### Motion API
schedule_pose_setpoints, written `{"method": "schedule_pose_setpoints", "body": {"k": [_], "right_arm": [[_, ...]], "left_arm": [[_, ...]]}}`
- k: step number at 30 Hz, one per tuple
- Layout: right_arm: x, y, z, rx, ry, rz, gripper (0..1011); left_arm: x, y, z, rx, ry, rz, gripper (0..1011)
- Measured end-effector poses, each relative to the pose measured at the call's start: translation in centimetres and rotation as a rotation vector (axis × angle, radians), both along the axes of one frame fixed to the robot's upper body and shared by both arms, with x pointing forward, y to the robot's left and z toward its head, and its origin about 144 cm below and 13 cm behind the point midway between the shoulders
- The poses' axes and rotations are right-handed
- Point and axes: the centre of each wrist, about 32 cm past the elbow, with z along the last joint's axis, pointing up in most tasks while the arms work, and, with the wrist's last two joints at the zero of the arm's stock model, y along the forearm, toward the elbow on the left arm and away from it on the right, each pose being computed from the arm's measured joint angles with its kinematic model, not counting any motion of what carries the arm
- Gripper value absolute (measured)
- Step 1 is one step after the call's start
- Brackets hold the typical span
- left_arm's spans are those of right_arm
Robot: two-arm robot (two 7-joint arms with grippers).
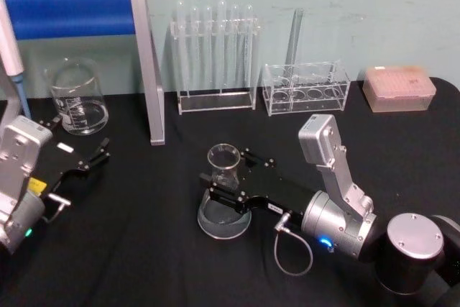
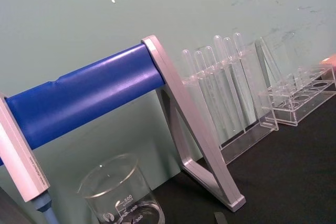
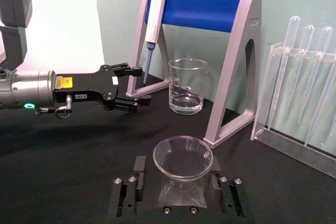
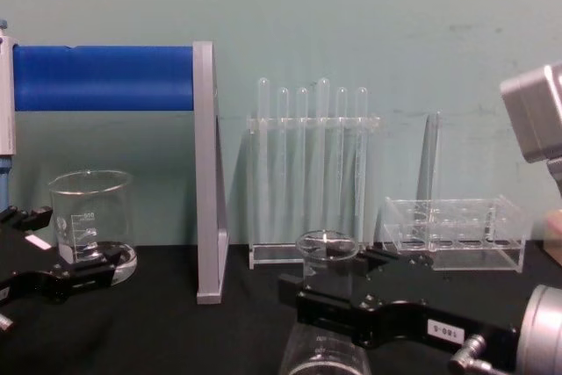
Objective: Grasp the erlenmeyer flask with one hand, shake it three times, then place it back.
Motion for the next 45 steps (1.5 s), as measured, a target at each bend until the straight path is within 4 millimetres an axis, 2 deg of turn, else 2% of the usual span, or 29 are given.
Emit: {"method": "schedule_pose_setpoints", "body": {"k": [1, 2, 11, 18, 29, 45], "right_arm": [[0.0, 0.0, 0.0, 0.000, 0.000, 0.000, 715], [0.0, 0.0, 0.0, 0.000, 0.000, 0.000, 780], [0.0, 0.0, 0.0, 0.000, 0.000, 0.000, 1002], [0.0, 0.0, 0.0, 0.000, 0.001, 0.000, 1000], [-0.7, -1.2, 0.5, -0.013, 0.026, 0.025, 1000], [-4.6, -5.5, 2.3, -0.053, 0.065, 0.021, 1000]], "left_arm": [[0.0, 0.0, 0.0, 0.000, 0.000, 0.000, 1001], [0.0, 0.0, 0.0, 0.000, 0.000, 0.000, 1001], [0.0, 0.0, 0.0, 0.000, 0.000, 0.000, 1001], [0.0, 0.0, 0.0, 0.000, 0.000, 0.000, 1001], [0.0, 0.0, 0.0, 0.000, 0.000, 0.000, 1001], [0.0, 0.0, 0.0, 0.000, 0.000, 0.000, 1001]]}}
